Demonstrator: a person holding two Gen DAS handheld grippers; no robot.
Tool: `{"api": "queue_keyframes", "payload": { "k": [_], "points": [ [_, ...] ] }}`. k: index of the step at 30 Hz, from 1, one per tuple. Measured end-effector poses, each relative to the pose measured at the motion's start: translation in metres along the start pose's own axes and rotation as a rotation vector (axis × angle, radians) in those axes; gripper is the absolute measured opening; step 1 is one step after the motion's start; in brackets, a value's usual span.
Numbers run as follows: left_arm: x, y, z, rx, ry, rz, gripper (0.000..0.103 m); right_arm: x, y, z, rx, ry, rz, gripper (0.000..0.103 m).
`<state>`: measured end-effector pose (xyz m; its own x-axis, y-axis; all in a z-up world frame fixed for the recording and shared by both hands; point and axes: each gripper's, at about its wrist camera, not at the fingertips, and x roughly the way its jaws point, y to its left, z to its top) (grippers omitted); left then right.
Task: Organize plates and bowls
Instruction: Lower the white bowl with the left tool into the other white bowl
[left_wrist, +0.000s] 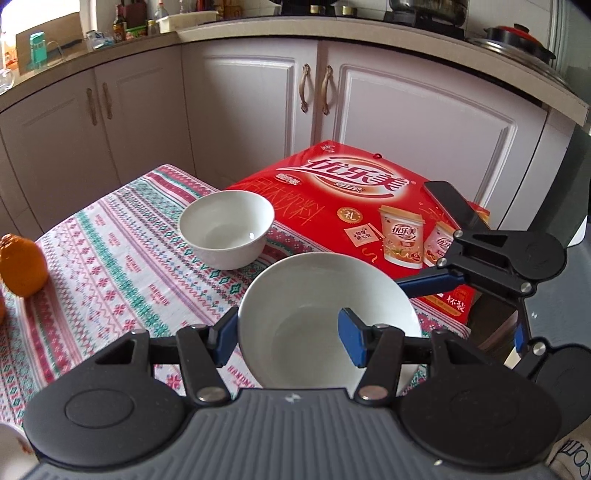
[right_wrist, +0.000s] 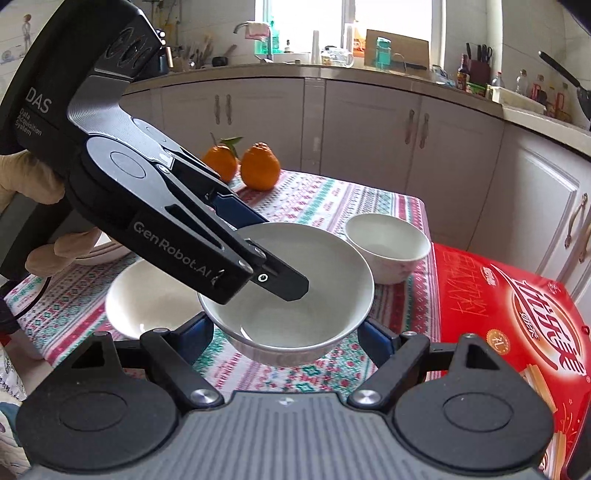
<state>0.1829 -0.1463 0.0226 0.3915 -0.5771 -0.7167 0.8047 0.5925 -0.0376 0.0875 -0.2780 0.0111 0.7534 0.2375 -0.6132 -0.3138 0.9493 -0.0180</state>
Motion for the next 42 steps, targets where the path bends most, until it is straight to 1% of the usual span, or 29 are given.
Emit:
{"api": "queue_keyframes", "payload": {
  "k": [11,19,29,42],
  "points": [
    [-0.034,0.014,-0.021,-0.043,-0.029,0.053,0.056,-0.001,0.03,0.012,-0.044,-0.003,0.056,0.088],
    [-0.05,0.029,-0.036,-0.084,-0.041,0.092,0.056,0.007,0.05,0.021,-0.075,-0.005,0.102,0.088],
    [-0.054,0.043,-0.057,-0.134,-0.031,0.108,0.056,0.022,0.066,0.024,-0.097,0.03,0.145,0.088],
    [-0.052,0.054,-0.075,-0.174,-0.018,0.098,0.056,0.04,0.079,0.022,-0.107,0.073,0.161,0.088]
  ]
}}
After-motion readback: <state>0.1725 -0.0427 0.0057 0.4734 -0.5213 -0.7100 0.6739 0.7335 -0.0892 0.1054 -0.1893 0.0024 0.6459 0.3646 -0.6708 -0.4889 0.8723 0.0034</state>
